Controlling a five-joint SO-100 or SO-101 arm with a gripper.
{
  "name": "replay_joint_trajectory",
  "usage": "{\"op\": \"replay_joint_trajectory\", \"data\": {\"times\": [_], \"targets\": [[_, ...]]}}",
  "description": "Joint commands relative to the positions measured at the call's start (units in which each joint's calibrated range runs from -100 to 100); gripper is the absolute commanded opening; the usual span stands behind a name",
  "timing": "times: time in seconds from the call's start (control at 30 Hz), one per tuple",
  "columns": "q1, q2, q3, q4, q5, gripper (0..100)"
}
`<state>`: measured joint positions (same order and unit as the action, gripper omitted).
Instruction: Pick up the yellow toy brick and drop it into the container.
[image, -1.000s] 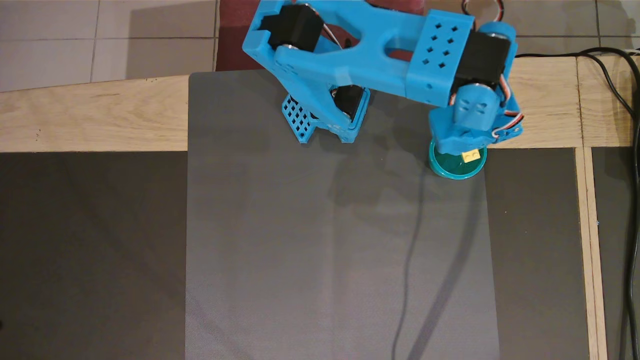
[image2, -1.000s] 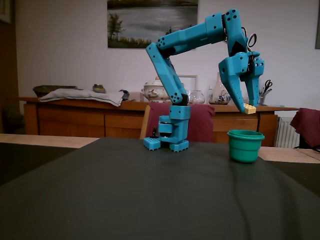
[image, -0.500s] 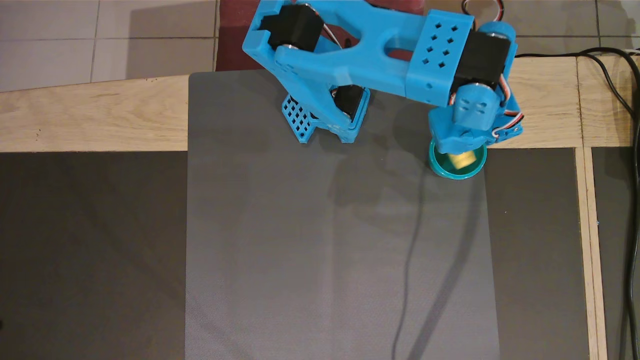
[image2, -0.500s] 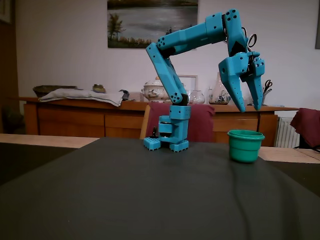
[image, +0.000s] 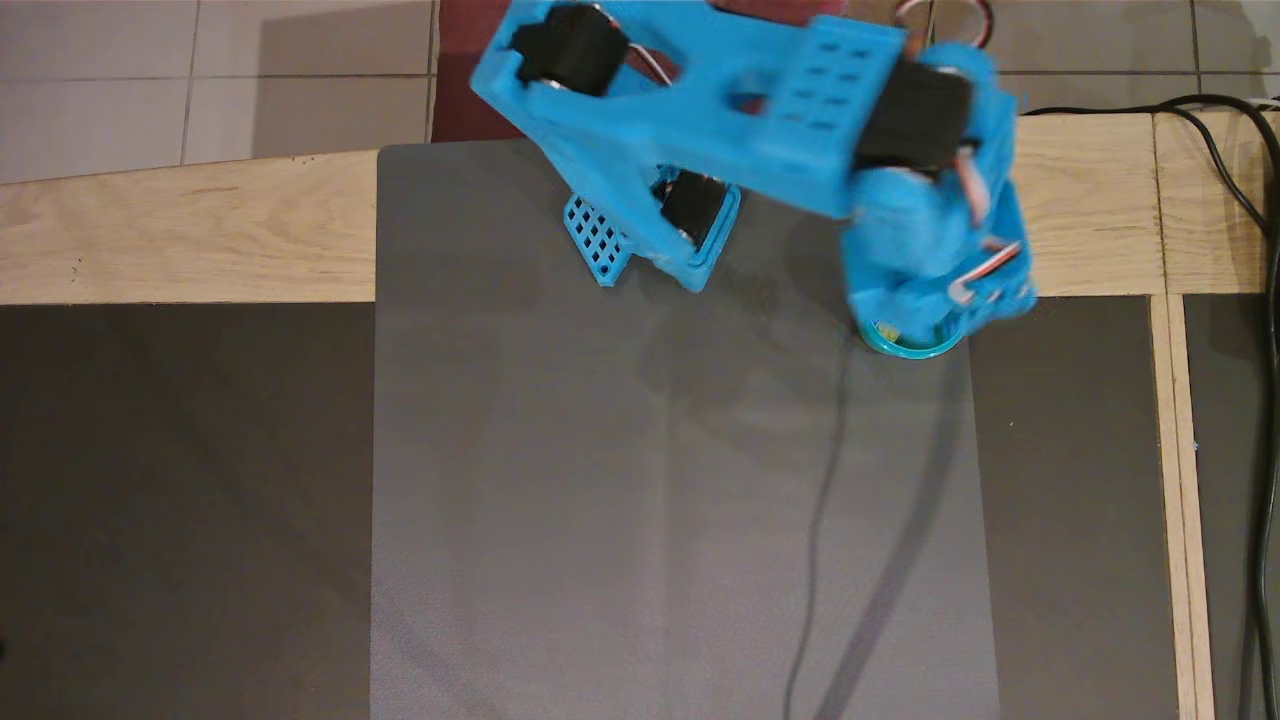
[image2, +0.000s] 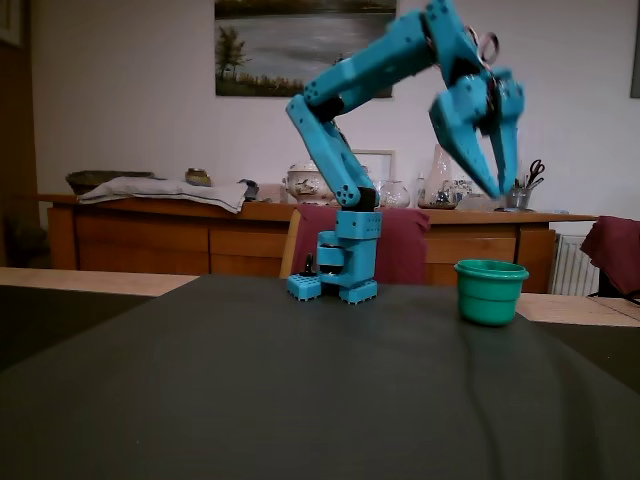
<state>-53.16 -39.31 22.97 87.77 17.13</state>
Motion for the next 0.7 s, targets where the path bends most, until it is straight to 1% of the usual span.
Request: {"op": "replay_joint_trajectory", "data": {"times": [0.0, 0.17, 0.23, 0.33, 0.4, 0.53, 0.67], "targets": [[11.03, -5.55, -4.11, -0.47, -0.46, 0], [30.52, -16.76, -3.39, -0.56, -0.62, 0], [35.94, -20.05, -3.3, -0.47, -2.76, 0], [44.61, -24.35, -3.21, -0.47, -9.71, 0], [46.77, -25.61, -3.12, 0.06, -13.47, 0], [46.62, -26.71, 4.92, -2.43, -15.04, 0], [47.31, -26.71, 19.18, -12.2, -16.09, 0]]}}
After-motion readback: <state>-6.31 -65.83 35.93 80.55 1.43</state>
